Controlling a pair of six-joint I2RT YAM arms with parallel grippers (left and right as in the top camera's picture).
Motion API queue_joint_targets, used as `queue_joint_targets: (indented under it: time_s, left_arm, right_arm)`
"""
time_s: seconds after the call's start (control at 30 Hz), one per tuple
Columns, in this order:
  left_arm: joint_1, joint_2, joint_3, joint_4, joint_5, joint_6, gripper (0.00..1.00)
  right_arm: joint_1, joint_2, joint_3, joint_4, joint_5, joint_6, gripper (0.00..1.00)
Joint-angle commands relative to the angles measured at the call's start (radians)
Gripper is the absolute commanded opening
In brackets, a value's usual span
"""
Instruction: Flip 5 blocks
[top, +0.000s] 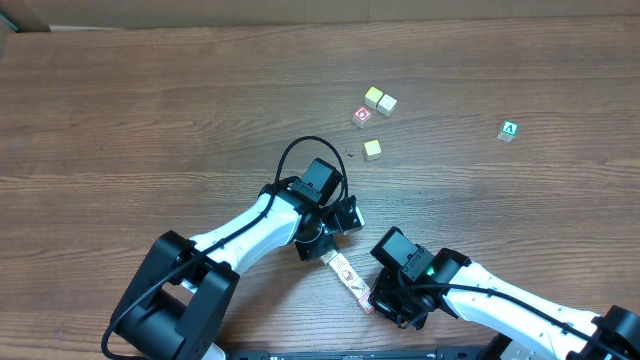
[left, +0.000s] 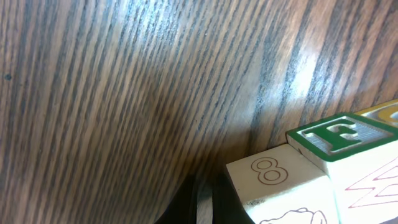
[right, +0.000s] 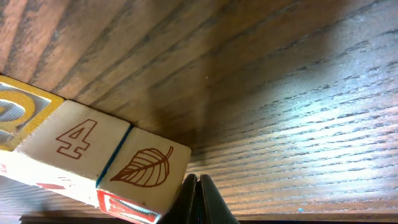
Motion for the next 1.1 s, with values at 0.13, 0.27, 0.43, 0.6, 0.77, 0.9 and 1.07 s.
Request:
queue_joint_targets:
  time_s: [0.13,0.27,0.43,0.6,0.77,0.9,1.07]
  left_arm:
    - [0.009,0.097,-0.062,0.031,-0.174,0.053,0.04]
    - [0.009,0.097,-0.062,0.037,-0.173,0.052,0.04]
    - [0.009,0.097,-0.062,0.037,-0.174,0.051,0.04]
    - [0.009,0.097,-0.062,0.037,-0.174,0.051,0.04]
    - [0.009,0.097,-0.062,0.036,-0.174,0.051,0.04]
    - [0.010,0.097,-0.062,0.032,-0.174,0.051,0.04]
    - [0.009,0.097,-0.062,0.032,-0.174,0.051,0.04]
  right_arm:
    - [0.005,0.002,0.000,0.008,0.007,0.012,0.04]
    - [0.006,0.002,0.000,0.013,0.011,0.023,0.04]
    - [0.007,0.002,0.000,0.020,0.014,0.024,0.04]
    - [0.031,0.002,0.000,0.029,0.019,0.035,0.04]
    - [0.045,0.002,0.000,0.042,0.028,0.052,0.04]
    - [0.045,0.002,0.000,0.042,0.029,0.052,0.04]
    - [0.046,0.002,0.000,0.041,0.029,0.056,0.04]
